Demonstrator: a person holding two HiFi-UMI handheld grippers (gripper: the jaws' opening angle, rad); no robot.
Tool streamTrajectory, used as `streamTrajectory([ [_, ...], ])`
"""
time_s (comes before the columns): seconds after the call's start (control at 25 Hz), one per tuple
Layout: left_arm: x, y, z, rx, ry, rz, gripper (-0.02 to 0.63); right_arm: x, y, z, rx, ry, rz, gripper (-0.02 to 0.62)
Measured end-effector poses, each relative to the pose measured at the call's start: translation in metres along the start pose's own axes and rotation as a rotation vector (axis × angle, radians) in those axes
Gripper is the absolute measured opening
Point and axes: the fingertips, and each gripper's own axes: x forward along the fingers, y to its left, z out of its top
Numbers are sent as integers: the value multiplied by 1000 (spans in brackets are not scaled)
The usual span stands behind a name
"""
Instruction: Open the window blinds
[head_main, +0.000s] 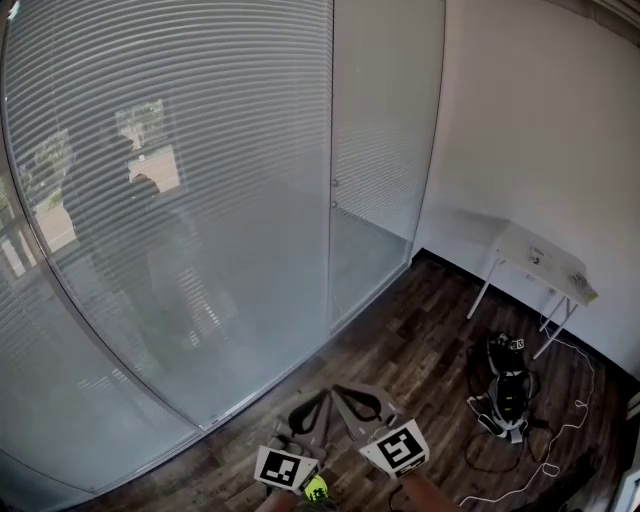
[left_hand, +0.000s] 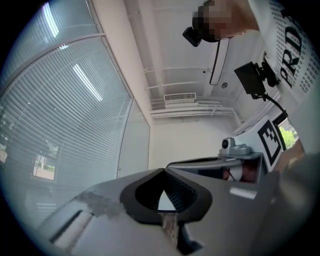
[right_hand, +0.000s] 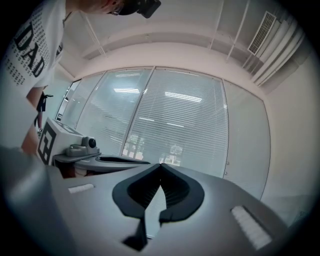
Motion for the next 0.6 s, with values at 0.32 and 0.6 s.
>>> streamTrajectory([
  [0.32, 54, 85, -13, 25, 36, 6, -9, 87, -52, -4, -25, -9, -9, 8],
  [0.6, 96, 131, -11, 22, 6, -6, -9, 137, -89, -6, -46, -9, -24, 8],
])
